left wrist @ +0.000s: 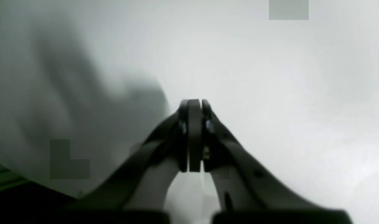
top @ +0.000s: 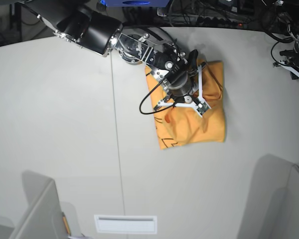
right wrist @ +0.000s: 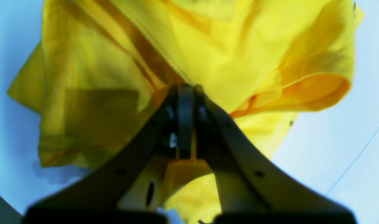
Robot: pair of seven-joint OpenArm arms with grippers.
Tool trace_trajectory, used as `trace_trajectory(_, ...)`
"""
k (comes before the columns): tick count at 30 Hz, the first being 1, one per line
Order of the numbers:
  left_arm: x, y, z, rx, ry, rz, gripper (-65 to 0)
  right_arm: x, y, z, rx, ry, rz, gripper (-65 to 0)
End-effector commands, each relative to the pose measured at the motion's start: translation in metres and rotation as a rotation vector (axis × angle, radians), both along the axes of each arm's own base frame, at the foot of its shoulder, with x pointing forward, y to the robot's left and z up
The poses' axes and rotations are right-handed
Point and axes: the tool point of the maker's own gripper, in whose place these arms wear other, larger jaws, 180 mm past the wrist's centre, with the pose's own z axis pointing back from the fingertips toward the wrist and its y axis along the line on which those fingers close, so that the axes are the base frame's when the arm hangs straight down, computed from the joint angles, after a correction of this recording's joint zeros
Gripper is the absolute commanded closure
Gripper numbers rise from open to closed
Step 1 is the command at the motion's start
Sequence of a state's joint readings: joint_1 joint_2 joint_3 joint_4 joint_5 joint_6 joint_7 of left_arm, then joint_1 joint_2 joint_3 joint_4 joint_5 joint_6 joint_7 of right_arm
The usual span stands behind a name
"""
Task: Fold the T-shirt properly
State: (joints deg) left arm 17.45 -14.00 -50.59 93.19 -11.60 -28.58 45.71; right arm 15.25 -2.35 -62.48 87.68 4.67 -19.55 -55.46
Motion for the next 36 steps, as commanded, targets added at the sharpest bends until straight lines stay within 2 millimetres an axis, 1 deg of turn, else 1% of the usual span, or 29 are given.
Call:
trace_trajectory(1,0.006,0.008,0.014,0.035,-0.031,-0.009,0.0,0.011,0.012,0.021,0.052,-0.056,0.004,0.0)
trace_trajectory(3,0.006,0.008,0.013,0.035,-0.029,-0.009,0.0,0.013,0.015,0.023,0.062,-0.066,0.007,0.0)
trace_trajectory(7,0.006,0.007,0.013,0.033,-0.029,-0.009,0.0,0.019,0.029,0.039,0.106,-0.103,0.018,0.0)
trace_trajectory(8,0.006,0.007,0.013,0.033,-0.029,-0.009,0.0,0.018,0.035,0.044,0.122,-0.105,0.022,0.0)
trace_trajectory(10,0.005,0.006,0.011,0.029,-0.027,-0.011,0.0,0.026,0.042,0.057,0.138,-0.133,0.030,0.0)
trace_trajectory(14,0.005,0.004,0.010,0.028,-0.022,-0.015,0.0,0.041,0.050,0.078,0.156,-0.189,0.042,0.0)
trace_trajectory(17,0.004,0.004,0.010,0.026,-0.021,-0.014,0.0,0.050,0.054,0.090,0.177,-0.234,0.049,0.0)
trace_trajectory(21,0.005,0.004,0.009,0.025,-0.020,-0.013,0.0,0.056,0.063,0.104,0.243,-0.304,0.063,0.0)
trace_trajectory(23,0.006,0.004,0.010,0.025,-0.023,-0.013,0.0,0.059,0.066,0.105,0.265,-0.333,0.067,0.0)
trace_trajectory(28,0.007,0.003,0.010,0.025,-0.024,-0.015,0.0,0.073,0.071,0.101,0.303,-0.421,0.077,0.0)
trace_trajectory(30,0.007,0.003,0.010,0.025,-0.024,-0.015,0.0,0.077,0.071,0.100,0.313,-0.445,0.080,0.0)
trace_trajectory(32,0.007,0.003,0.010,0.025,-0.024,-0.015,0.0,0.078,0.074,0.103,0.333,-0.467,0.085,0.0)
trace_trajectory(33,0.007,0.003,0.010,0.025,-0.024,-0.015,0.0,0.078,0.075,0.106,0.344,-0.479,0.086,-2.6)
trace_trajectory(35,0.007,0.003,0.010,0.025,-0.024,-0.015,0.0,0.079,0.076,0.112,0.368,-0.505,0.088,-15.9)
trace_trajectory(36,0.007,0.003,0.010,0.025,-0.024,-0.015,0.0,0.079,0.078,0.117,0.381,-0.517,0.091,-21.2)
